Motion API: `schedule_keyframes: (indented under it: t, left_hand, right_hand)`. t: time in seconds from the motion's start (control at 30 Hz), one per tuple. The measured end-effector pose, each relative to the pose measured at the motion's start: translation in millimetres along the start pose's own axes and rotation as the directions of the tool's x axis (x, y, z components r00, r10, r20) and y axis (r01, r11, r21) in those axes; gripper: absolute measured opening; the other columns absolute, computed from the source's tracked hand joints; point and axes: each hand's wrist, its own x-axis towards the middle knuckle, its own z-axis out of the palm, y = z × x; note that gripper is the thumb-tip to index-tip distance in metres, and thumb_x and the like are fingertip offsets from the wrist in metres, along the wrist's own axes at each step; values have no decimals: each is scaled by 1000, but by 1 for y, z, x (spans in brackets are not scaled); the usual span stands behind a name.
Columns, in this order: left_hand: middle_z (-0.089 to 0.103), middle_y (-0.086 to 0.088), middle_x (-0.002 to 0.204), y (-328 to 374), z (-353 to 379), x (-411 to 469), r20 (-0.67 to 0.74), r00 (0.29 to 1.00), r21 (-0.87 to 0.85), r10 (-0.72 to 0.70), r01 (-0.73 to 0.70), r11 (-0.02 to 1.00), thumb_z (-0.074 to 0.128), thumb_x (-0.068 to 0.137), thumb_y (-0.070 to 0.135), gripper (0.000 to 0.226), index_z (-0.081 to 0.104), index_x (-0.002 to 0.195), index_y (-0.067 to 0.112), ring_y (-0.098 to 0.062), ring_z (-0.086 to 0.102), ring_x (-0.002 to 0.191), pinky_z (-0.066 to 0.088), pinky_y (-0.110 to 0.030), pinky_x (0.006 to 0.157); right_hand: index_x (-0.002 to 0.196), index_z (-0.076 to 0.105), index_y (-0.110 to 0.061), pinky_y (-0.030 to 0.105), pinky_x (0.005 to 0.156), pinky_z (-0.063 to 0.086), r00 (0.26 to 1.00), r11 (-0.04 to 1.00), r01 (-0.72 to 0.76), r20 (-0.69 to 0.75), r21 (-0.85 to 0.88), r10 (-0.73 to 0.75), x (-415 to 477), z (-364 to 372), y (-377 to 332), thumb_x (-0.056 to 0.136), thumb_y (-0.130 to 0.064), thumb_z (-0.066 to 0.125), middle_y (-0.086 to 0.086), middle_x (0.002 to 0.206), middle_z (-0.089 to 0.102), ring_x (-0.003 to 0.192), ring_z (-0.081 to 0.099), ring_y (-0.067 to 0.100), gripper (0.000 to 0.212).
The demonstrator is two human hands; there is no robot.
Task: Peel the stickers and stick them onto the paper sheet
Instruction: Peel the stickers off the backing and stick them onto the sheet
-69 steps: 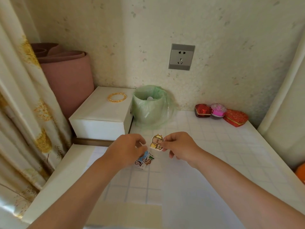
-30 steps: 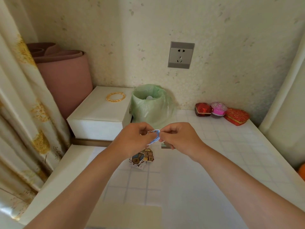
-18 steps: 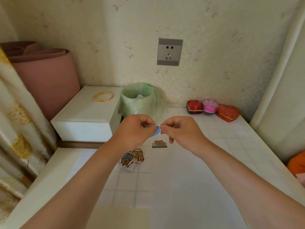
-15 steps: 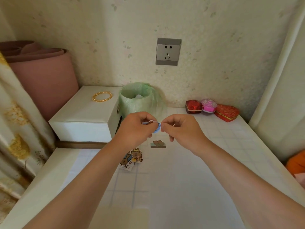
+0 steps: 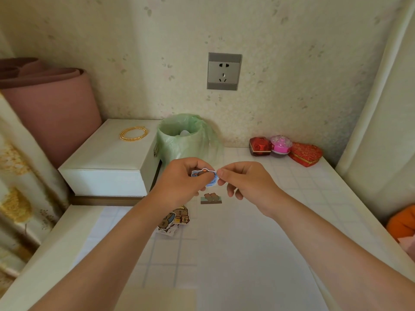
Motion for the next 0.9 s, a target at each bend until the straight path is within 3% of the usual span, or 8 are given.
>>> schedule_keyframes:
  t: [0.2,0.43,0.77,0.9]
  left_hand:
    - [73,0,78,0,-1,-1,-23,1000,-11,-12,12,1000,71,89,16,8,75,85,22,-9,66,61,56,-23,57]
    - [73,-2,80,2,-3,-2,-7,999,-105,-51,50,993,71,89,16,5,76,89,17,-11,66,63,56,-24,58]
    - [73,-2,76,-1,-3,-4,-31,999,-95,-39,36,995,69,88,11,8,74,85,16,-9,66,59,57,-24,56]
    - [73,-4,78,-1,-5,-5,-49,998,-144,-31,23,989,72,88,16,3,75,86,16,-11,65,60,58,-28,60]
  right_hand:
    - [86,77,-10,27,51,37,998,999,39,-40,-28,-41,-1,4,0,92,-18,68,4,79,75,56,56,14,14]
    - [95,76,-10,24,50,39,992,973,-96,104,209,75,0,2,-1,95,-20,63,2,86,72,59,55,16,17]
    - [92,76,-7,25,48,39,999,998,40,12,58,-40,-1,10,0,96,-16,63,3,80,72,57,55,17,16]
    - [94,76,-9,26,49,39,999,987,-3,47,163,-5,-1,11,-2,97,-18,62,3,86,72,60,55,18,16]
